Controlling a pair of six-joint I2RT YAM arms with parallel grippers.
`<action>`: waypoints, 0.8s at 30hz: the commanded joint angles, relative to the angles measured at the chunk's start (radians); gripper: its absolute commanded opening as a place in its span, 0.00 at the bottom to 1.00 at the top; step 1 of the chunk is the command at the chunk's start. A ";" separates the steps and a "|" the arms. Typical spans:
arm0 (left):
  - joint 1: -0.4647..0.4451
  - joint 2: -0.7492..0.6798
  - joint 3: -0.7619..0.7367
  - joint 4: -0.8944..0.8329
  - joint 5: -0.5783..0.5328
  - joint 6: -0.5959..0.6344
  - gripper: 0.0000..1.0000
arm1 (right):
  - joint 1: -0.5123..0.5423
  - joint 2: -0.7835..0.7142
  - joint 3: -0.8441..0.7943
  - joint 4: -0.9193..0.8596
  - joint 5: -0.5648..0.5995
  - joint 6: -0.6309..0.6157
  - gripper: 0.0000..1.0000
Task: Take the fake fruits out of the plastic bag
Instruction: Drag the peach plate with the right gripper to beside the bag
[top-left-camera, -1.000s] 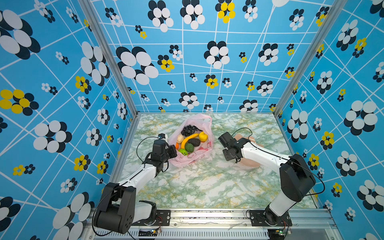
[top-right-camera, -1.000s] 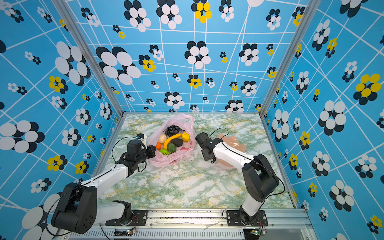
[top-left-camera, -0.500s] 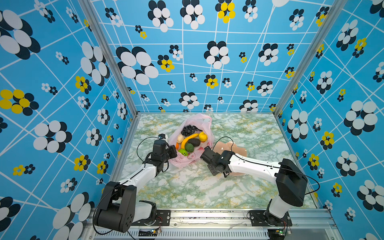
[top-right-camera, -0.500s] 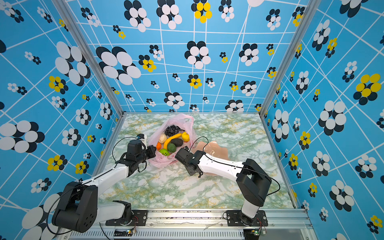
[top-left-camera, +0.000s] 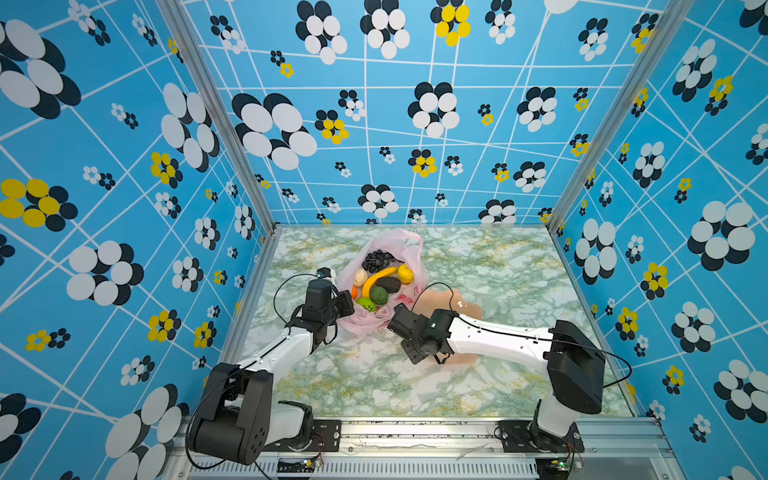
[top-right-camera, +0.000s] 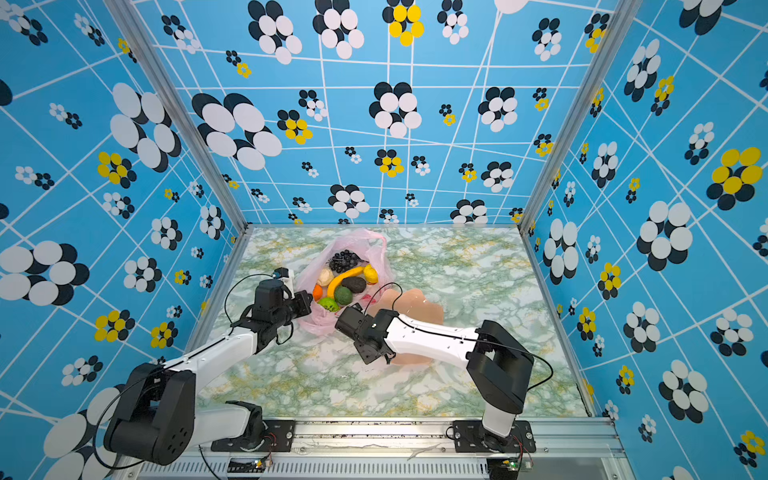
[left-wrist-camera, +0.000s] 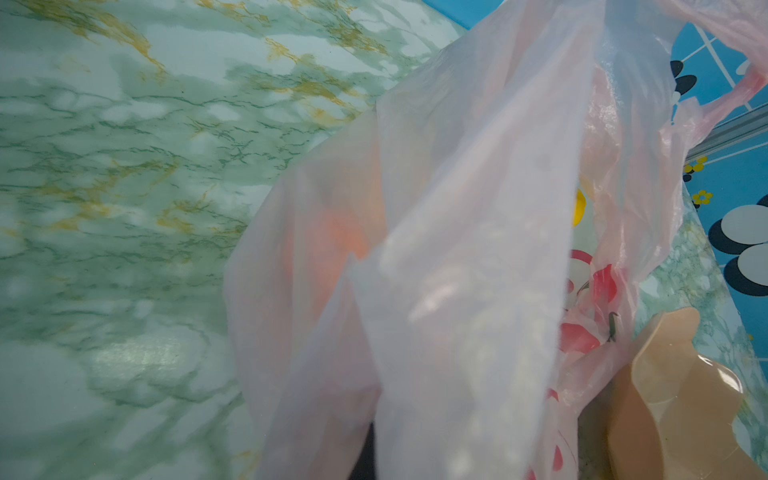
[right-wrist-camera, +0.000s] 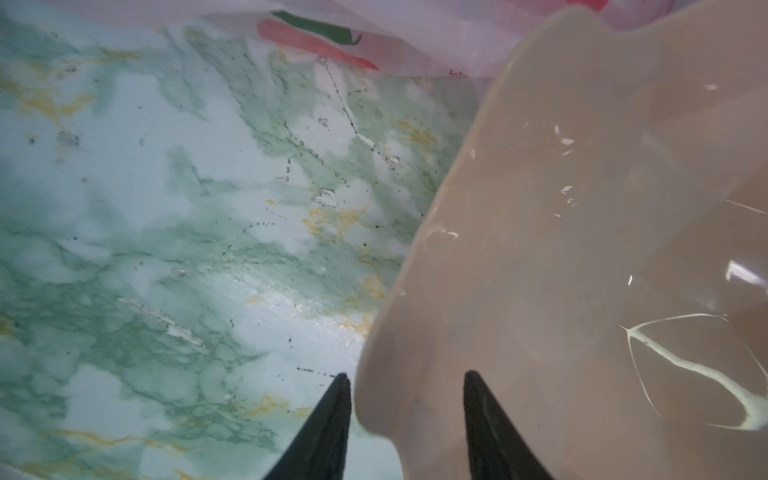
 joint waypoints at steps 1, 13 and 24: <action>-0.008 0.003 0.005 -0.008 -0.002 0.008 0.00 | -0.014 -0.083 0.001 -0.045 -0.049 -0.009 0.61; -0.012 0.018 0.015 -0.010 0.020 0.009 0.00 | -0.481 -0.254 -0.096 0.048 -0.165 -0.036 0.79; -0.023 0.040 0.030 -0.015 0.034 0.012 0.00 | -0.700 -0.123 -0.127 0.156 -0.275 -0.061 0.92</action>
